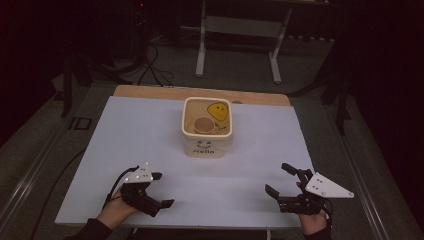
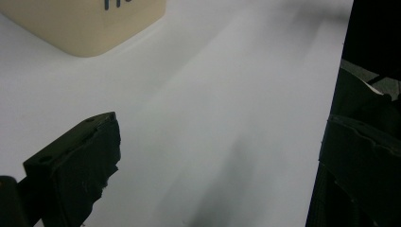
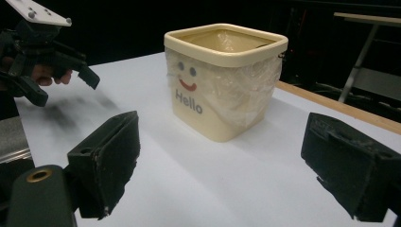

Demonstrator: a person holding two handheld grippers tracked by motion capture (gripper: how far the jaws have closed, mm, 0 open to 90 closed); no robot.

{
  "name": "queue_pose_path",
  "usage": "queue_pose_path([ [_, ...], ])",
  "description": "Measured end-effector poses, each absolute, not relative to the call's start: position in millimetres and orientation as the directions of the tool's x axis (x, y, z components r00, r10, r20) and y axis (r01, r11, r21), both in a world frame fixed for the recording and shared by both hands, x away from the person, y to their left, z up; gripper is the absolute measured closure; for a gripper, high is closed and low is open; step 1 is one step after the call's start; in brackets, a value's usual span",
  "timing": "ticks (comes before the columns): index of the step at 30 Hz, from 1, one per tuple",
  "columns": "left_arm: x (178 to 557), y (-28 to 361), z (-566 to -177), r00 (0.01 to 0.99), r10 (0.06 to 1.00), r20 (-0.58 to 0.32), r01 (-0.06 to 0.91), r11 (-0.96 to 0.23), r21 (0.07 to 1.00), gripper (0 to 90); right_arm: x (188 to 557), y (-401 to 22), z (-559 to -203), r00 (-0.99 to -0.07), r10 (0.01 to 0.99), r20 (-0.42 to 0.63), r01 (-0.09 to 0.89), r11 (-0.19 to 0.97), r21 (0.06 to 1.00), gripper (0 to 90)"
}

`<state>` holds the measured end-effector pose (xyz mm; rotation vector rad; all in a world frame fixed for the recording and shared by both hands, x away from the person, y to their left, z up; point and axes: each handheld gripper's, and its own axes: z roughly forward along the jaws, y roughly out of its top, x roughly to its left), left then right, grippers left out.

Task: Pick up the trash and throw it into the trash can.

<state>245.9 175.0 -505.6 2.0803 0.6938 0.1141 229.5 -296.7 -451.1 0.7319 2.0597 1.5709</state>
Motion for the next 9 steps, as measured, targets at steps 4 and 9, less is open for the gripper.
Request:
queue_pose_path([
  [4,247.0,174.2,-509.5,0.842,0.512,-0.173,0.433,-0.448,0.782,0.7,230.7,-296.7,-452.2,-0.760,0.650,-0.027,0.148,0.213,0.966,12.3],
  [9,248.6,174.9,-512.1,0.839,0.516,-0.174,0.438,-0.450,0.778,0.7,231.9,-296.7,-453.2,-0.757,0.653,-0.020,0.157,0.212,0.964,12.3],
])
